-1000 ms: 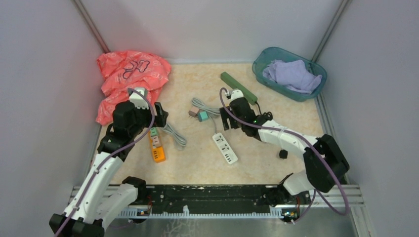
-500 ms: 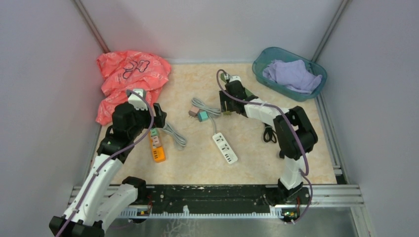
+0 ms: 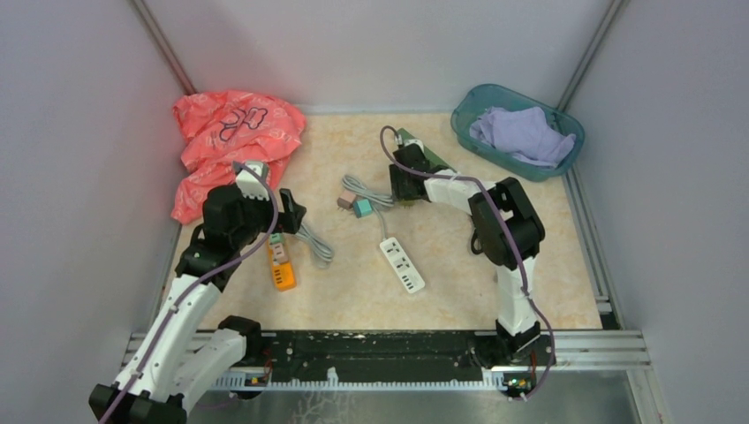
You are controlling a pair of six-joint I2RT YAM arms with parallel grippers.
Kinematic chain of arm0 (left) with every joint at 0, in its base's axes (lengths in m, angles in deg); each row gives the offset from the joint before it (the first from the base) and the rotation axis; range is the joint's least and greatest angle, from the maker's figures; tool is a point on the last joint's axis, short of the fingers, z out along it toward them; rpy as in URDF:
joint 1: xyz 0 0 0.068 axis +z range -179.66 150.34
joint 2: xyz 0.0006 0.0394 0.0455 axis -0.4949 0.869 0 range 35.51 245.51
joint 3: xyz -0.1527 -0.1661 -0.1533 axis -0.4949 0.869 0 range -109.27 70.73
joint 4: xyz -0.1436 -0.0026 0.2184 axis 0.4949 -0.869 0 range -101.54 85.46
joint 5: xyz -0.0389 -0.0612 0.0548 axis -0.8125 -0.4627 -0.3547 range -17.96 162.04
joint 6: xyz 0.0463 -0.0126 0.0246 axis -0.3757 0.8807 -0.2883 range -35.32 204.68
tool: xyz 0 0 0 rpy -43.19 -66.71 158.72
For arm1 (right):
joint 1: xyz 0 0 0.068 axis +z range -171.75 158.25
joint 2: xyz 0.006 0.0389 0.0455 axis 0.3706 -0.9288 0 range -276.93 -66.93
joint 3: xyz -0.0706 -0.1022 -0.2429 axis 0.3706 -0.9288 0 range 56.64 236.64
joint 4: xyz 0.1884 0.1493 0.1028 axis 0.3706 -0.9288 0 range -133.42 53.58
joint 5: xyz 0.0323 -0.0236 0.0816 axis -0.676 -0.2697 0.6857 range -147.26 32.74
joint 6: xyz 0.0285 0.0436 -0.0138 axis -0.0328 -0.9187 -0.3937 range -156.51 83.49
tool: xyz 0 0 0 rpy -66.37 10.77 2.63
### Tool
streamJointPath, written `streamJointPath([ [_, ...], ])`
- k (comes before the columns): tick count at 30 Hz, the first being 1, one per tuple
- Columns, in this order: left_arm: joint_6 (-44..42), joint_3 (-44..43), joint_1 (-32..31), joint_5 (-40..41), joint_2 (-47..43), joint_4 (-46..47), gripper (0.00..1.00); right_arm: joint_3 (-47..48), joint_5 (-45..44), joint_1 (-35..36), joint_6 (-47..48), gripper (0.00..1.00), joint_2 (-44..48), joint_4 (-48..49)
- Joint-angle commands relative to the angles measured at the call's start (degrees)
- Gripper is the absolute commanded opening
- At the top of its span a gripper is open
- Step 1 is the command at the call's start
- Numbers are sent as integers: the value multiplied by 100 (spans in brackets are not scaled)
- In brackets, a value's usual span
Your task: Insert the plug
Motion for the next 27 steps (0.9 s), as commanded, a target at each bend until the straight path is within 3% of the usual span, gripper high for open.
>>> streamJointPath([
  [1, -107, 29, 48, -680, 97, 184, 100, 281, 93, -11, -78, 60, -170, 16],
  [7, 0, -42, 48, -1255, 261, 201, 100, 93, 145, -11, -156, 47, 45, 98],
  [13, 743, -32, 42, -1472, 544, 236, 98, -529, 273, -6, -313, 35, 712, 497],
  [22, 1715, 500, -220, -1553, 574, 958, 95, -1532, 931, -3, -627, 31, 1584, 1170],
  [27, 2308, 754, -899, -1035, 560, 1514, 93, -1887, 1069, 46, -703, 30, 2005, 1284],
])
